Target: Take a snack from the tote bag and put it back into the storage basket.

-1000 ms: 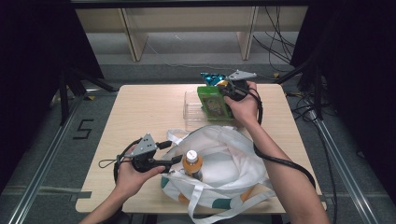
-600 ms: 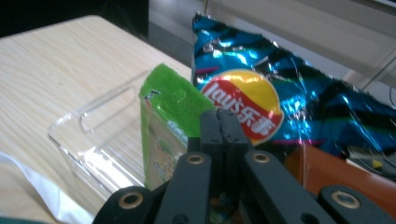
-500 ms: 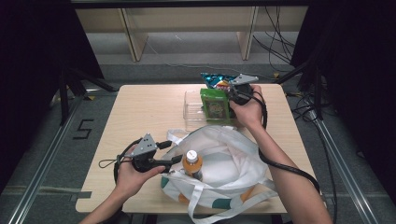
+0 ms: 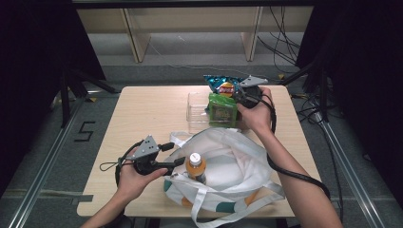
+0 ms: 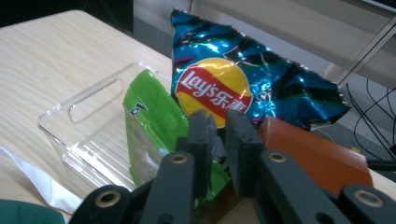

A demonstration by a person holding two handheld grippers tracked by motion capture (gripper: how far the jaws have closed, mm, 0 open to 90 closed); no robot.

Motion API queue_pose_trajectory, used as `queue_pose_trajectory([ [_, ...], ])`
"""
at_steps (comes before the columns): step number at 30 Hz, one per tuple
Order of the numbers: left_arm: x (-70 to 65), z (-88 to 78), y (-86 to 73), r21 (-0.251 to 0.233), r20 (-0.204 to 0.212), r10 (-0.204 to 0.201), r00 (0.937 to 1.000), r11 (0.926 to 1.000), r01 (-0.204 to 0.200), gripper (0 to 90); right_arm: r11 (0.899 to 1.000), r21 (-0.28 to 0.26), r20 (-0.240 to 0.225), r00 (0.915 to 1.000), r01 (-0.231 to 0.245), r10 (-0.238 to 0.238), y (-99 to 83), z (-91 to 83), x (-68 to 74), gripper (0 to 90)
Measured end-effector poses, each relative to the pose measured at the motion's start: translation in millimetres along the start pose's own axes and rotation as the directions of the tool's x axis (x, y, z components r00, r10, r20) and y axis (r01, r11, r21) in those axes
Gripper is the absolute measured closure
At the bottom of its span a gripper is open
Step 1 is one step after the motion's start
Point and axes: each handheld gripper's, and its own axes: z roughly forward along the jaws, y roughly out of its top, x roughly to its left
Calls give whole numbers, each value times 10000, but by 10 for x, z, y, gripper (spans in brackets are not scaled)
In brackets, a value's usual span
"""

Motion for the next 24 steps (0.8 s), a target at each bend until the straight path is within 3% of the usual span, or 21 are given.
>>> queue_pose_trajectory([
  [4, -3, -11, 9, -68, -36, -55, 10000, 10000, 54, 304, 9989, -257, -130, 9992, -389, 386, 2, -65, -34, 762],
  [6, -1, -13, 12, -99, -33, -51, 10000, 9999, 51, 303, 9988, -392, -228, 9993, -291, 283, 14, -102, -62, 744],
  [9, -2, -18, 14, -150, -42, -22, 10000, 9999, 22, 299, 9943, -888, -361, 9978, -593, 563, 18, -146, -73, 701],
  [12, -7, -23, 20, -215, -57, -13, 10000, 9998, 12, 294, 9925, -868, -840, 9933, -864, 791, 23, -189, -97, 691],
  [16, -6, -28, 23, -244, -75, -35, 10000, 9997, 33, 292, 9877, -967, -949, 9890, -1230, 1139, 17, -237, -88, 663],
  [24, 9, -30, 24, -386, -69, -119, 9999, 9992, 116, 289, 9812, -1202, -1243, 9829, -1510, 1360, -37, -370, -132, 605],
])
